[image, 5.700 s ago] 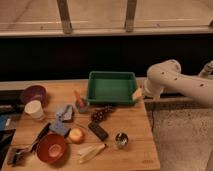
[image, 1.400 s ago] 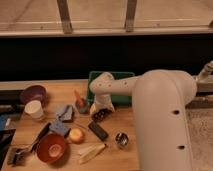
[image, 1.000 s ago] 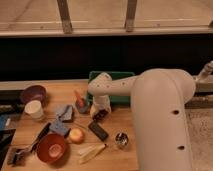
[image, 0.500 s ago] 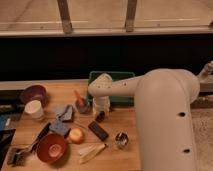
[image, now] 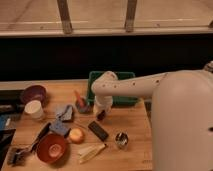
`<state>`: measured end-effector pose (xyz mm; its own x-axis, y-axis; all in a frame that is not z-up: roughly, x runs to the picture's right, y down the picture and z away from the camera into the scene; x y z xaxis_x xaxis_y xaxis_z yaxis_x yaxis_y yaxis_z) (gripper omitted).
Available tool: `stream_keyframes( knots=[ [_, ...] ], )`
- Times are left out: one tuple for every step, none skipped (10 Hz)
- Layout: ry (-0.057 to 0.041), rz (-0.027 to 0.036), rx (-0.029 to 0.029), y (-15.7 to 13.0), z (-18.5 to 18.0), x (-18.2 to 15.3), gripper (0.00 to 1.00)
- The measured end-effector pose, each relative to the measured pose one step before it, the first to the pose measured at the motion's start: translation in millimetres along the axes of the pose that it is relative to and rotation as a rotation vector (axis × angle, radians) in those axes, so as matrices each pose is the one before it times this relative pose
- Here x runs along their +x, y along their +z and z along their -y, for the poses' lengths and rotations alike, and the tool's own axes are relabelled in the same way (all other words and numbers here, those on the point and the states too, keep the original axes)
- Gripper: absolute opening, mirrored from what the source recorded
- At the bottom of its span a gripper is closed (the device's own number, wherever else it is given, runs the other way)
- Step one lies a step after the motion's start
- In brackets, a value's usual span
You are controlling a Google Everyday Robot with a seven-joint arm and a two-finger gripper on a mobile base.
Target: Place grapes in purple bowl
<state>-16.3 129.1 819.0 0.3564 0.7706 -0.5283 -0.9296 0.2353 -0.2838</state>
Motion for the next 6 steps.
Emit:
stream_keyframes(
  knots=[
    [-0.01268, 0.02938, 0.00126, -20.44, 1.08, 0.70, 0.19],
    [-0.01312, 0.02435, 0.00290, -16.95, 0.12, 0.21, 0.19],
    [-0.02180, 0.04308, 0.00673, -28.46, 1.03, -1.07, 0.19],
    [-0.01416, 0.02708, 0.00753, -17.83, 2.27, -2.83, 0.19],
    [-0.01770, 0.02605, 0.00800, -15.37, 3.28, -5.93, 0.19],
    [-0.02295, 0.02890, 0.00293, -14.46, 1.63, -10.72, 0.19]
  ],
)
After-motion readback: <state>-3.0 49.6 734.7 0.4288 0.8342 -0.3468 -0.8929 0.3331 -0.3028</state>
